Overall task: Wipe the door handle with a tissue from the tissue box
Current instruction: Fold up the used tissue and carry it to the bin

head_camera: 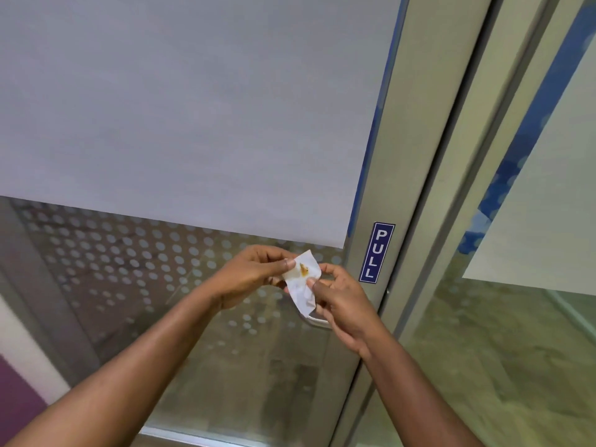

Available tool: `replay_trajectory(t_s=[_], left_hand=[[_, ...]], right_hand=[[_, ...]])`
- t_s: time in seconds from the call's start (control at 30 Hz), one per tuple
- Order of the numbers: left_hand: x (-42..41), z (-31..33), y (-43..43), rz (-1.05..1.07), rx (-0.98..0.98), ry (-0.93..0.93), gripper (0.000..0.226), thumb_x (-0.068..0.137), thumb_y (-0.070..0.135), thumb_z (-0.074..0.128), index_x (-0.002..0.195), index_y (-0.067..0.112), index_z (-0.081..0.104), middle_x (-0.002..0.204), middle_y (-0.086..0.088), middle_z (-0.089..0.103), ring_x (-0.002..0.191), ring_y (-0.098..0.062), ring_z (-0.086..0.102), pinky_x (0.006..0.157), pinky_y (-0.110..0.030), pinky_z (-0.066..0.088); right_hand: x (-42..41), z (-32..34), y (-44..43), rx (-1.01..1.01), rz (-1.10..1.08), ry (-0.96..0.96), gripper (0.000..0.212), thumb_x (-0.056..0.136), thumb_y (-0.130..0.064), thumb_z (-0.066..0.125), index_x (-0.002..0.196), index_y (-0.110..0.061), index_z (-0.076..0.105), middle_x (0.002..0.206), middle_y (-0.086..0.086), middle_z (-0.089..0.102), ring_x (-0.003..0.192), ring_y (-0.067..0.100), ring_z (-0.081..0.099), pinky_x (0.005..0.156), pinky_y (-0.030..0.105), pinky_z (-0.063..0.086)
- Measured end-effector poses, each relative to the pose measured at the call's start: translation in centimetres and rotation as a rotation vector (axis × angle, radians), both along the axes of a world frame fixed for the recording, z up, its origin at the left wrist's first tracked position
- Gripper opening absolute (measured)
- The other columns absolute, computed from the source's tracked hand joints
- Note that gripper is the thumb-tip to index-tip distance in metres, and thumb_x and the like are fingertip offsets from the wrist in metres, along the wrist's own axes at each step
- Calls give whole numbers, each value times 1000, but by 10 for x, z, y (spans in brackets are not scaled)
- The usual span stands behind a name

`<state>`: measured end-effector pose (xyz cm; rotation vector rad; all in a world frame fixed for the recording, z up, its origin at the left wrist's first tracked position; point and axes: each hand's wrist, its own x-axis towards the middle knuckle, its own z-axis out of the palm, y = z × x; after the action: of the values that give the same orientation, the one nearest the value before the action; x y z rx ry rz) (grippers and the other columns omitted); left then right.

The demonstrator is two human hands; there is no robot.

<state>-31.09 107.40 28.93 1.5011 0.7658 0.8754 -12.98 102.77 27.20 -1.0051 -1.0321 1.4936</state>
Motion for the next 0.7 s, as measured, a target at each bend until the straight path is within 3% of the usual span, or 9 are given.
replay_trajectory(t_s=[0.1, 0.2, 0.3, 0.37, 0.5, 0.63, 0.7], left_hand=[[-3, 2, -2, 114, 16, 64, 20, 90, 7, 58, 101, -1, 72, 98, -25, 70, 82, -27, 65, 74, -29, 57], [-5, 3, -5, 226, -81, 66, 20, 90, 3, 57, 102, -7, 69, 98, -25, 70, 80, -26, 66, 74, -32, 59], [-8, 0, -8, 327, -201, 48, 16, 90, 4, 57, 94, 0, 72, 90, -18, 72, 77, -24, 67, 75, -36, 58], [-7, -3, -11, 410, -266, 20, 15, 89, 1, 57, 93, -1, 71, 84, -16, 72, 70, -20, 67, 68, -32, 58], [-4, -10, -19, 503, -325, -11, 13, 86, -2, 58, 93, -7, 68, 83, -18, 71, 65, -19, 68, 63, -31, 60], [-1, -9, -22, 552, -307, 24, 13, 83, -10, 60, 81, -1, 69, 83, -16, 72, 66, -20, 70, 58, -30, 61], [-1, -5, -22, 560, -299, 28, 13, 81, -12, 60, 84, -1, 68, 85, -17, 72, 66, -22, 70, 56, -29, 61]], right_hand=[[-5, 3, 5, -110, 69, 96, 21, 93, 0, 53, 114, 0, 52, 109, 27, 69, 103, 41, 66, 92, 50, 50], [-10, -1, 7, -167, 62, 205, 8, 94, -6, 53, 96, -4, 60, 96, 20, 74, 89, 30, 71, 82, 44, 57], [-9, -7, 6, -188, 63, 256, 19, 95, -18, 56, 103, -2, 61, 101, 21, 73, 92, 31, 72, 79, 41, 60], [-7, -12, 4, -171, 42, 268, 26, 91, -16, 61, 110, 1, 59, 98, 19, 75, 87, 26, 73, 70, 34, 62], [-8, -20, 1, -142, -83, 165, 25, 82, 5, 66, 106, -1, 60, 85, 11, 77, 74, 18, 73, 58, 25, 58], [-10, -20, 10, -149, -195, 42, 15, 83, 2, 67, 96, -5, 64, 90, 13, 75, 86, 29, 70, 79, 42, 54], [-11, -17, 14, -159, -189, 25, 11, 83, -1, 68, 86, -11, 66, 81, 7, 76, 78, 25, 69, 72, 37, 53]])
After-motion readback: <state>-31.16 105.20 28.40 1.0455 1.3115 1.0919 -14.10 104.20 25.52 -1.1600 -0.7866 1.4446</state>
